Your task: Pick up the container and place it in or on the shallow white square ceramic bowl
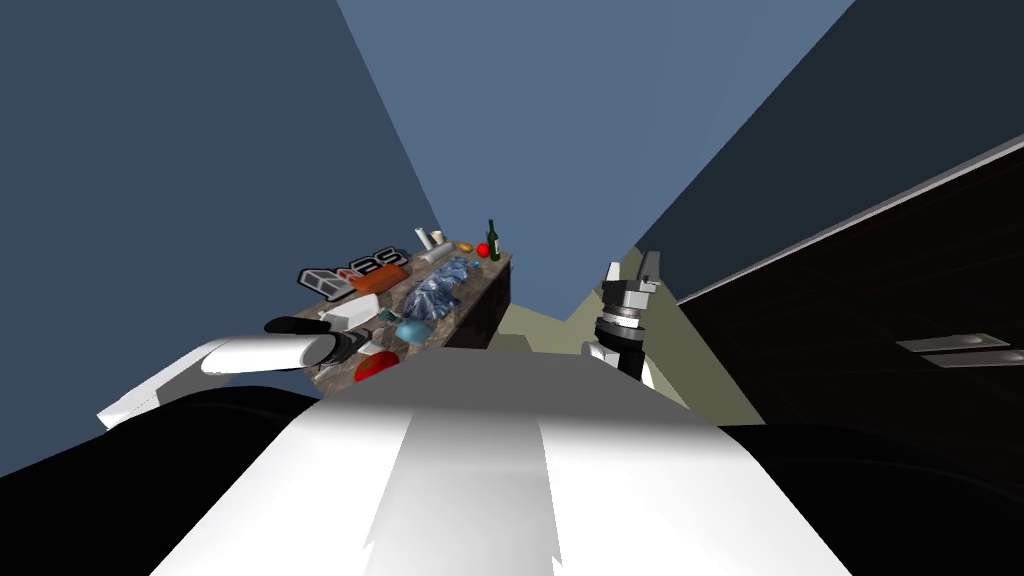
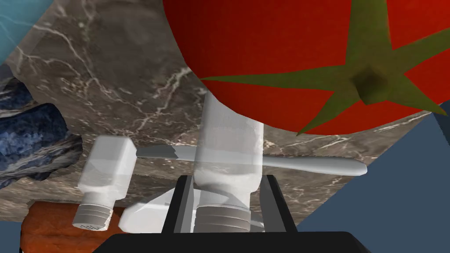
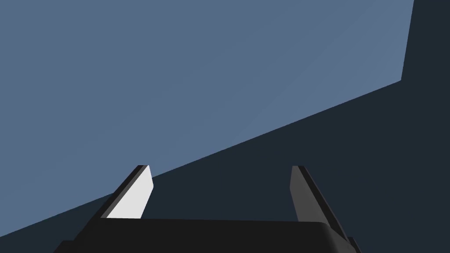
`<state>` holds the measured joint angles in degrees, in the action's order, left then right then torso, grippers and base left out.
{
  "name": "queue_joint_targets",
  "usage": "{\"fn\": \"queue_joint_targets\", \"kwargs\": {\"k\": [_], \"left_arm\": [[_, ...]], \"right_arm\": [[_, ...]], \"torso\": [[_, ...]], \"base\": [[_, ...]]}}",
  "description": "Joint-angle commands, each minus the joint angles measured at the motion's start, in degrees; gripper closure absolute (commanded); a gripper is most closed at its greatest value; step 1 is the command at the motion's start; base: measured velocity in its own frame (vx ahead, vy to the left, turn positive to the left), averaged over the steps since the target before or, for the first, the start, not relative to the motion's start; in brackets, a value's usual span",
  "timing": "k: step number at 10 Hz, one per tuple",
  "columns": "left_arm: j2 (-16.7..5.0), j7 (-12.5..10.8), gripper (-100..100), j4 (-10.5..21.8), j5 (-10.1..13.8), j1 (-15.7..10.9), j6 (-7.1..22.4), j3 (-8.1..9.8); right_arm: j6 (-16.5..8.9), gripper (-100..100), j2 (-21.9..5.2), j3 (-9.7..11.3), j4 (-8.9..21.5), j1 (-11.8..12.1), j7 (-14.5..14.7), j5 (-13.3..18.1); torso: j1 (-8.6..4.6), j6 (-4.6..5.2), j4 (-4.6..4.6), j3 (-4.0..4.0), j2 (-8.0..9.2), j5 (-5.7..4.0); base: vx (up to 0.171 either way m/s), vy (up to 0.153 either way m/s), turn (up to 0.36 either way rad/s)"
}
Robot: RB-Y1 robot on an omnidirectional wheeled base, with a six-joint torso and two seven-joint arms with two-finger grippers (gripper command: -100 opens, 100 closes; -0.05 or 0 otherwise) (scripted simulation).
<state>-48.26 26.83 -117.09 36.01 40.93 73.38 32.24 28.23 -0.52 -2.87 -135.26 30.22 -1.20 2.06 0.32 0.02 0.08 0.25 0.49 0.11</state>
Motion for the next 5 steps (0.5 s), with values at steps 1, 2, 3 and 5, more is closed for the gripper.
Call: {"fn": "queue_joint_targets", "kwargs": {"k": [1, 2, 3, 5], "left_arm": [[0.0, 0.5, 100, 0.3, -1.2, -1.1, -0.7, 0.12], [0.1, 0.9, 100, 0.5, -2.2, -1.8, -1.2, 0.15], [0.2, 1.3, 100, 0.7, -3.1, -2.6, -1.8, 0.14], [0.4, 2.2, 100, 1.3, -5.1, -4.3, -3.3, 0.01]], "right_arm": [[0.0, 0, 0.0, 0.0, 0.0, 0.0, 0.0, 0.0], [0.0, 0, 0.0, 0.0, 0.0, 0.0, 0.0, 0.0], [0.0, 0, 0.0, 0.0, 0.0, 0.0, 0.0, 0.0], [0.0, 0, 0.0, 0.0, 0.0, 0.0, 0.0, 0.0]], "torso": [[0.00, 0.00, 0.00, 0.00, 0.00, 0.00], [0.05, 0.03, 0.02, 0.04, 0.07, 0.00], [0.06, 0.03, 0.05, 0.13, 0.23, 0.01], [0.16, 0.05, 0.10, 0.24, 0.40, 0.02]], "base": [[-0.155, 0.068, -0.185], [-0.205, 0.070, -0.228], [-0.217, 0.087, -0.244], [-0.245, 0.096, -0.257]]}}
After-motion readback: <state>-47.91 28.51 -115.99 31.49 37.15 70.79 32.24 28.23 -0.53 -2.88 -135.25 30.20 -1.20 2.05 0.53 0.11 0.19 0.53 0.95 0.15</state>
